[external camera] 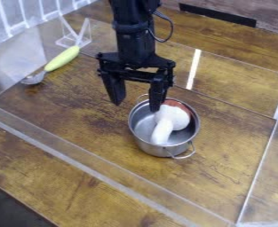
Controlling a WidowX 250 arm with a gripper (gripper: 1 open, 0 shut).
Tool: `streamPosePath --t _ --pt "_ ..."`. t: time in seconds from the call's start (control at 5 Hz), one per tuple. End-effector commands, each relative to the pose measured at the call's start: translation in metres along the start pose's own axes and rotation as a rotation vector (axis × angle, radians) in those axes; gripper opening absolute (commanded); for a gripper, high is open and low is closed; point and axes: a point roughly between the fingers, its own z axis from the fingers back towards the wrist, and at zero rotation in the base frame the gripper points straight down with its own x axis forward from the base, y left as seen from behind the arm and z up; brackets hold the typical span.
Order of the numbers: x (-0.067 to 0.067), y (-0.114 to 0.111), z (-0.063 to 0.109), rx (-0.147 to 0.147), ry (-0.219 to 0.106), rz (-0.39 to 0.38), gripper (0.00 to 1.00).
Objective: Put the mushroom in the silver pot
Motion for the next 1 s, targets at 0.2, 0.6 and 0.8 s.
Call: streamPosePath --t 0.2,0.6,0.8 --pt "0.0005 -0.0015 0.0060 0.008 -0.020 -0.010 1.00" --pt "0.0020 0.0012 0.0047 0.017 -0.012 -0.004 1.00" --pt "0.0028 0.0024 0.0042 0.021 -0.009 -0.001 1.00"
